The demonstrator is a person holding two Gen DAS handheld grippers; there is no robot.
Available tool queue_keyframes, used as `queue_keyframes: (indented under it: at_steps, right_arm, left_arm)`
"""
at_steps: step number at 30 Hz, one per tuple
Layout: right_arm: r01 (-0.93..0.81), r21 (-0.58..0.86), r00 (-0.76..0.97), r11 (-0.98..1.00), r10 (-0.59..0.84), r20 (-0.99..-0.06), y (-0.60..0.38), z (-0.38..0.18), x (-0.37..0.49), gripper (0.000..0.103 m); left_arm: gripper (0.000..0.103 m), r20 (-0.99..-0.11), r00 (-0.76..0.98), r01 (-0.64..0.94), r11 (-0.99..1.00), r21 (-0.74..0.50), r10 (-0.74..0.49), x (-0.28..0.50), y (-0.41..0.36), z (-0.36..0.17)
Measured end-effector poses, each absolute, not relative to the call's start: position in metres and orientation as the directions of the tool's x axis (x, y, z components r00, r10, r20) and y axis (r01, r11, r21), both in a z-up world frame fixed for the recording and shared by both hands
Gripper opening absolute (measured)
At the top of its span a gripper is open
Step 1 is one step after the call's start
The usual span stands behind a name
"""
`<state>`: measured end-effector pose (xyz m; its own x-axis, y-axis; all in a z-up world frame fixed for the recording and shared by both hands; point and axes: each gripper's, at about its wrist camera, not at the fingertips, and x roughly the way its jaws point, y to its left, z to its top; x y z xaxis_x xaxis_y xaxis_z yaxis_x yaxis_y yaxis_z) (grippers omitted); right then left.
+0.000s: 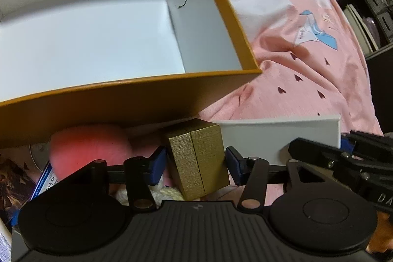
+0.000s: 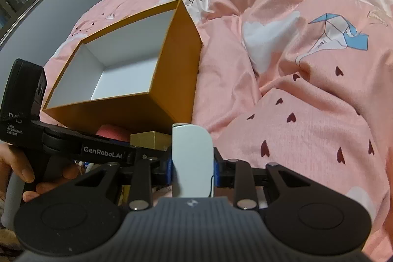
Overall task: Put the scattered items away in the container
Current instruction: 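Lower the white box into the orange box and open the right gripper while left carries gold box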
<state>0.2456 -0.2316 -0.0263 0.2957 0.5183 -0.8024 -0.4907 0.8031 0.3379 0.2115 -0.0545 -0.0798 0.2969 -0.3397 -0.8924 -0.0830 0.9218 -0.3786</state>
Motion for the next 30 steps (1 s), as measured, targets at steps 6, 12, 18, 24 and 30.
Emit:
queue_keyframes:
  at_steps: [6,12,18,24,30]
  right_arm:
    - [-0.539,0.292,0.345,0.790,0.524,-0.779,-0.231,0.001,0.234,0.032]
    - [-0.616,0.187,0.404,0.766,0.510,-0.759,-0.219,0.034,0.218,0.032]
    - [-0.706,0.052,0.467,0.707,0.519,-0.716,-0.199,0.082,0.201,0.031]
    - [-0.783,-0.077,0.510,0.618,0.565,-0.649,-0.163,0.122,0.198,0.031]
    - [-0.838,-0.186,0.505,0.513,0.600,-0.620,-0.107,0.124,0.219,0.031]
  left_arm:
    - [0.057,-0.855,0.349,0.007,0.913,-0.407,-0.384,0.193,-0.042,-0.057]
    - [0.057,-0.807,0.416,0.107,0.904,-0.415,-0.420,0.166,-0.026,-0.018]
    - [0.057,-0.746,0.520,0.157,0.905,-0.395,-0.416,0.140,-0.001,0.032]
    - [0.056,-0.702,0.633,0.115,0.936,-0.332,-0.327,0.139,0.031,0.067]
    - [0.056,-0.718,0.655,0.024,0.956,-0.292,-0.236,0.168,0.066,0.063]
